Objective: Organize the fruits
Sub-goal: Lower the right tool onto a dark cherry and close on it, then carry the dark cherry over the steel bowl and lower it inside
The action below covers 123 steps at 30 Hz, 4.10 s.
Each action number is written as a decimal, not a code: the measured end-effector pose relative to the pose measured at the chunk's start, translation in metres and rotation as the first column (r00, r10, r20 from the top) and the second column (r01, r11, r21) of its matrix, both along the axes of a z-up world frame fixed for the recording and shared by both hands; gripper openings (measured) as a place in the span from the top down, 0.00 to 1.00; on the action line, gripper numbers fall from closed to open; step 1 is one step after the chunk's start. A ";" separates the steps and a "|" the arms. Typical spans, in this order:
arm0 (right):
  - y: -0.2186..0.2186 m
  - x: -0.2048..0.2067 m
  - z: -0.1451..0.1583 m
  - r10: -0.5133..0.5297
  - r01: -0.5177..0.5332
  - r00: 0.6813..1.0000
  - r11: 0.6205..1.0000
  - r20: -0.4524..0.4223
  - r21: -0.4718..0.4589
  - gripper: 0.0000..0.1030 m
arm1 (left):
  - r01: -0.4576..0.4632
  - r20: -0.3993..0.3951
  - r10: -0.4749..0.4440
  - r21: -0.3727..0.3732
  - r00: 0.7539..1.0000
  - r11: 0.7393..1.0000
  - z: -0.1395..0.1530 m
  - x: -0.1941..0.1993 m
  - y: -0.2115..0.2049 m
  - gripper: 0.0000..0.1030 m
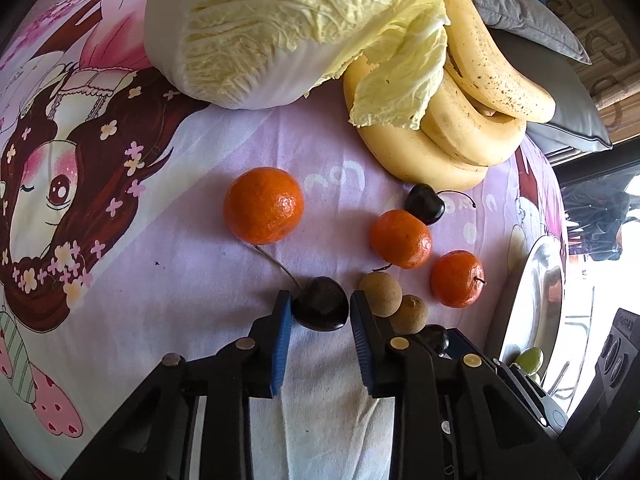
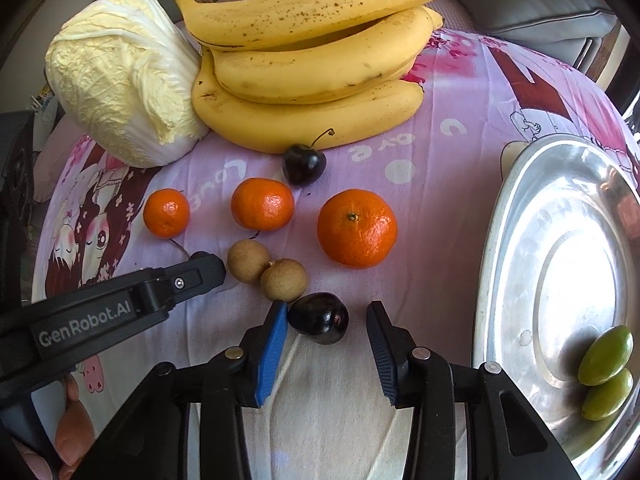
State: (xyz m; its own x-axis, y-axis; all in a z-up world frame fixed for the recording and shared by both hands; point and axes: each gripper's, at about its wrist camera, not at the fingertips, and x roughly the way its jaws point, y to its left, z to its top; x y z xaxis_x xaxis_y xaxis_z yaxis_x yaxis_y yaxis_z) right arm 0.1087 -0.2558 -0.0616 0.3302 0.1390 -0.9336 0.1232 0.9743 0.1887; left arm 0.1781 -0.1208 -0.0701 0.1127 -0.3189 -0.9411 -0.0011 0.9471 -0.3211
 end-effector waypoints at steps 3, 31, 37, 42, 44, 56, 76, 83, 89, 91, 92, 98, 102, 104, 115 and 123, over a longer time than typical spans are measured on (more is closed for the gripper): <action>-0.001 0.000 0.000 0.001 -0.001 1.000 1.000 0.003 0.010 0.61 | -0.003 -0.001 0.003 -0.006 1.000 1.000 0.000 -0.001 0.001 0.72; 0.003 -0.002 0.013 0.020 -0.020 1.000 1.000 0.022 0.021 0.68 | -0.016 0.012 0.016 -0.002 1.000 1.000 0.021 -0.012 0.017 0.73; 0.002 -0.010 0.026 0.019 -0.020 0.998 1.000 0.052 0.018 0.68 | -0.015 0.049 0.015 -0.003 0.999 1.000 0.039 -0.018 0.023 0.73; -0.002 -0.012 0.031 0.015 -0.016 0.998 1.000 0.060 0.016 0.68 | -0.006 0.068 0.007 -0.006 0.998 1.000 0.051 -0.022 0.026 0.73; -0.002 -0.012 0.030 0.013 -0.014 0.998 1.000 0.057 0.016 0.68 | -0.004 0.069 0.004 -0.007 0.998 1.000 0.053 -0.023 0.027 0.73; -0.006 -0.012 0.036 -0.002 0.001 0.998 1.000 0.064 0.007 0.68 | 0.011 0.057 -0.012 0.012 0.998 1.000 0.060 -0.027 0.019 0.73; -0.062 -0.020 0.050 -0.139 0.139 0.986 0.990 0.095 0.015 0.67 | 0.136 0.073 -0.139 0.040 0.988 0.990 0.071 -0.022 -0.048 0.73; -0.096 -0.027 0.047 -0.222 0.221 0.971 0.975 0.086 0.028 0.68 | 0.189 0.092 -0.192 0.038 0.977 0.981 0.074 -0.020 -0.077 0.73; -0.131 -0.038 0.045 -0.320 0.319 0.944 0.947 0.075 0.025 0.68 | 0.247 0.090 -0.250 0.038 0.964 0.968 0.070 -0.024 -0.105 0.73; -0.143 -0.043 0.043 -0.355 0.355 0.932 0.935 0.070 0.022 0.68 | 0.264 0.088 -0.267 0.039 0.960 0.964 0.069 -0.026 -0.115 0.73; -0.149 -0.045 0.043 -0.370 0.370 0.926 0.929 0.068 0.022 0.68 | 0.273 0.088 -0.276 0.040 0.957 0.961 0.068 -0.027 -0.119 0.73; -0.171 -0.054 0.039 -0.439 0.439 0.897 0.898 0.056 0.008 0.68 | 0.338 0.083 -0.340 0.042 0.937 0.940 0.064 -0.037 -0.147 0.73; -0.175 -0.056 0.037 -0.449 0.449 0.892 0.893 0.050 0.019 0.67 | 0.374 0.069 -0.377 0.047 0.924 0.926 0.058 -0.042 -0.163 0.72; -0.176 -0.055 0.035 -0.450 0.450 0.892 0.893 0.046 0.016 0.67 | 0.387 0.061 -0.390 0.055 0.919 0.920 0.055 -0.046 -0.168 0.72; -0.176 -0.053 0.026 -0.448 0.448 0.894 0.894 0.018 0.011 0.67 | 0.415 0.014 -0.417 0.067 0.909 0.907 0.038 -0.051 -0.181 0.73; -0.176 -0.054 0.028 -0.453 0.453 0.891 0.891 0.014 0.015 0.65 | 0.412 -0.007 -0.412 0.065 0.911 0.909 0.041 -0.052 -0.181 0.72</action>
State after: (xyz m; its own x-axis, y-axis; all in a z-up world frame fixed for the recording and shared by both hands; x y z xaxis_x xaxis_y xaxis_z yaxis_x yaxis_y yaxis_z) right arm 0.0552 -0.4313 -0.0332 0.3752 -0.0192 -0.9267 0.5475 0.8114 0.2049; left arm 0.1257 -0.3022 -0.0293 -0.0098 -0.2781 -0.9605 0.3955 0.8811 -0.2591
